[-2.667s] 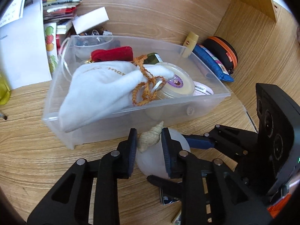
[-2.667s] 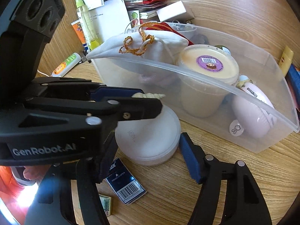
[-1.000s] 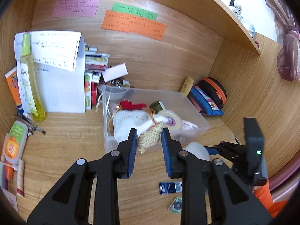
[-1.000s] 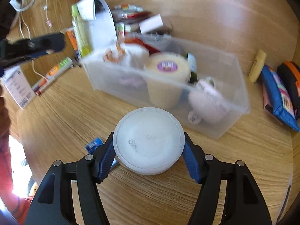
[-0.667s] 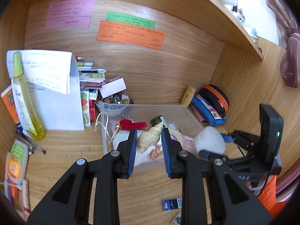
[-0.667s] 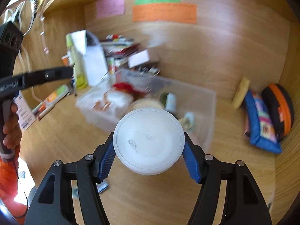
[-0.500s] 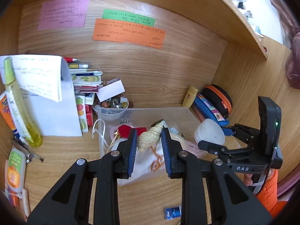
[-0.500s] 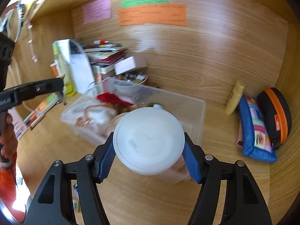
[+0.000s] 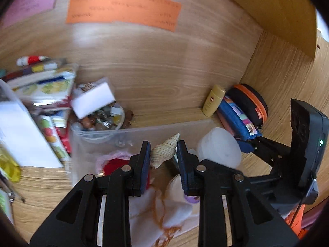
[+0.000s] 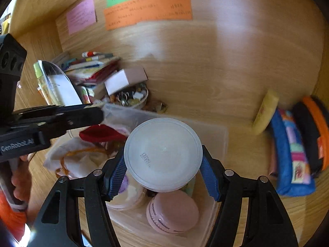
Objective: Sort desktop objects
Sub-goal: 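Carry the conch shell and white container into the clear box with both tools, then open both tools to release the shell and container, then withdraw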
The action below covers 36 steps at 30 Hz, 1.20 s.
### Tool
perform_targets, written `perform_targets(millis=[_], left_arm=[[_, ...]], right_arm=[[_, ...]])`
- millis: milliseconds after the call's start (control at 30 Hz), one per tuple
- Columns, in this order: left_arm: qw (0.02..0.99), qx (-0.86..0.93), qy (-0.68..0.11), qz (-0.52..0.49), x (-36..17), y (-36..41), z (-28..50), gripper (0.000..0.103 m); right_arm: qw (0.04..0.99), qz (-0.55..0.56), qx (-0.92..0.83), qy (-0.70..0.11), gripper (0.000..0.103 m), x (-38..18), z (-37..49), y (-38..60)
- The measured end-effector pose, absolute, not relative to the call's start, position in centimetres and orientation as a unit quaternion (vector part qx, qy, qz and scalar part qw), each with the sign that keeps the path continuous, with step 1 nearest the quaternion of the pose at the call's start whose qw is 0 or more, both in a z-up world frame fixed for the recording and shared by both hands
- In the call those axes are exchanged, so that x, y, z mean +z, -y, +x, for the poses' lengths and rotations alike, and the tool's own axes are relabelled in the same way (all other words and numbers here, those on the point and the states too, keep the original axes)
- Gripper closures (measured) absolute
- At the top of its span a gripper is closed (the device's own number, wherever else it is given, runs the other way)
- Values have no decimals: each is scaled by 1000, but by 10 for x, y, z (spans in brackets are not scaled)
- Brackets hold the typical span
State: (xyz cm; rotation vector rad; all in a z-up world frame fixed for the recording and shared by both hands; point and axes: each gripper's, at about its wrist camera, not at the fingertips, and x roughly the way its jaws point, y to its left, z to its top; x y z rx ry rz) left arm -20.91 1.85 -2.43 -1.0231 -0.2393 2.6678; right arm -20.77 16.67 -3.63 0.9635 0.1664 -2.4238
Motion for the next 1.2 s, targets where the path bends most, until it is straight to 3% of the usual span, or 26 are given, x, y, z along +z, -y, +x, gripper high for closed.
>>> perform_targets(millis=[767, 967, 1033, 1167, 1200], left_arm=[[118, 906, 68, -401, -62, -31, -223, 76], [126, 908, 83, -390, -53, -25, -217, 63], [131, 911, 89, -381, -48, -24, -213, 57], [144, 918, 94, -358, -31, -24, -201, 54], [141, 922, 91, -349, -25, -24, -197, 49]], right_arm=[[230, 370, -897, -75, 40, -63, -223, -163], [234, 371, -896, -72, 38, -59, -222, -166], [234, 366, -898, -73, 34, -56, -219, -166], [245, 351, -901, -71, 23, -46, -212, -168], [247, 346, -902, -72, 22, -44, -210, -168]])
